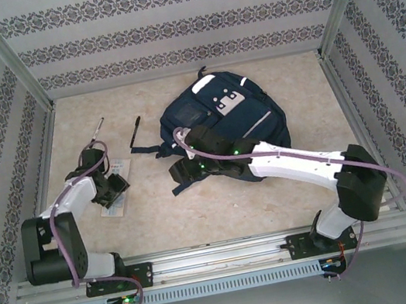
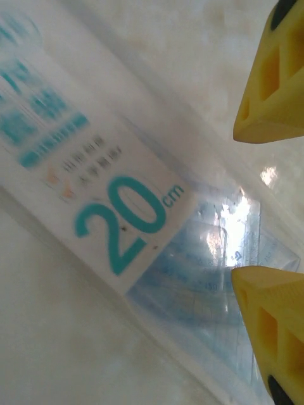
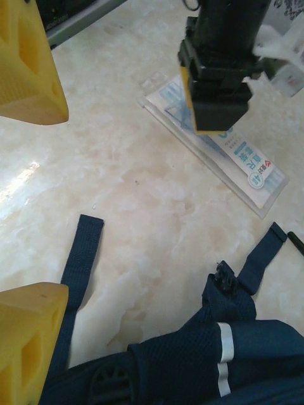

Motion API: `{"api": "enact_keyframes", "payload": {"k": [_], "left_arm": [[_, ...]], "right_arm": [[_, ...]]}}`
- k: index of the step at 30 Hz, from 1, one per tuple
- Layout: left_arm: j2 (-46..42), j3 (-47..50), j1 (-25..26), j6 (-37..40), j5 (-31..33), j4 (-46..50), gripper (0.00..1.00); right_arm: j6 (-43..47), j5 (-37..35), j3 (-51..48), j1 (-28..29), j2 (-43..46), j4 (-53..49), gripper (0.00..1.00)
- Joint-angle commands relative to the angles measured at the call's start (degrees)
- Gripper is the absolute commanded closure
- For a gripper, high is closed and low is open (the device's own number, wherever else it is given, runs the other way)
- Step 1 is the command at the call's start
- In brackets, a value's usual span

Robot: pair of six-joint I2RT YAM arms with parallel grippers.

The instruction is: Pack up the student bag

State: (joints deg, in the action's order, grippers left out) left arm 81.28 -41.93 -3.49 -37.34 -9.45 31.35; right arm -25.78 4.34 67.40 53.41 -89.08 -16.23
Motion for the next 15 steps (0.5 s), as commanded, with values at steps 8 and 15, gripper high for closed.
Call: {"api": "enact_keyframes", "payload": {"k": [8,15], "left_arm": [[-0.74,9.63,12.67,-8.17,-9.89,-2.2,0.58],[-16.96,6.28,26.92,-24.6,-11.72,-1.54,0.52]], "right_arm": [[-5.91,0.95,-0.23,-0.62,-4.26,0.89,0.33],[-14.12,1.9,0.03,-3.32,-7.53,-1.77,0.35]]}}
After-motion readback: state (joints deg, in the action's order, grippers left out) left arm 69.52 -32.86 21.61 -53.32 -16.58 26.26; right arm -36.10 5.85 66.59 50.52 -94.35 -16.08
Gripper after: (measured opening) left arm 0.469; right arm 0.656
